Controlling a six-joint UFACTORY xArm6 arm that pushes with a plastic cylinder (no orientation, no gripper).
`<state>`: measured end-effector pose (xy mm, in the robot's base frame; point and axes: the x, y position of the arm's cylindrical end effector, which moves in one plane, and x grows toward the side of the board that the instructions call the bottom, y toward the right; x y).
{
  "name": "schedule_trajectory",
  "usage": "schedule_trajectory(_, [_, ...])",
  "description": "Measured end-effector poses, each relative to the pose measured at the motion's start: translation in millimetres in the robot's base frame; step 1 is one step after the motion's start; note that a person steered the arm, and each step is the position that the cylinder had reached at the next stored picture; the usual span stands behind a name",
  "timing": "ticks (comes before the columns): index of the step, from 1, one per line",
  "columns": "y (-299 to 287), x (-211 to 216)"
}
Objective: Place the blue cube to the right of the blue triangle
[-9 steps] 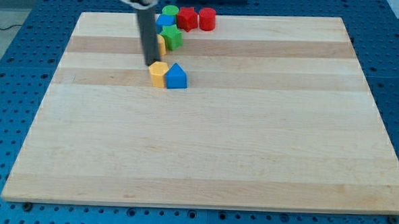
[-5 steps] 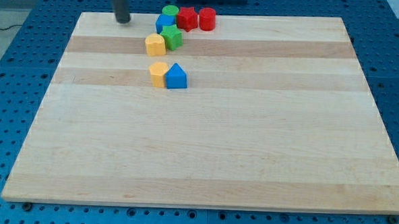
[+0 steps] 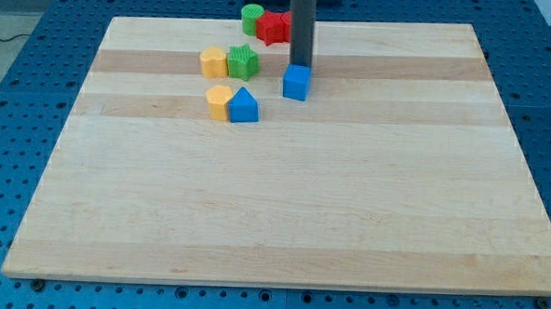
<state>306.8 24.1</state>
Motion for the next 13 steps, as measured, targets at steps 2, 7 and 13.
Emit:
schedule_trajectory(2, [8, 17])
schedule_trajectory(7, [40, 50])
schedule_trajectory(13, [-10, 40])
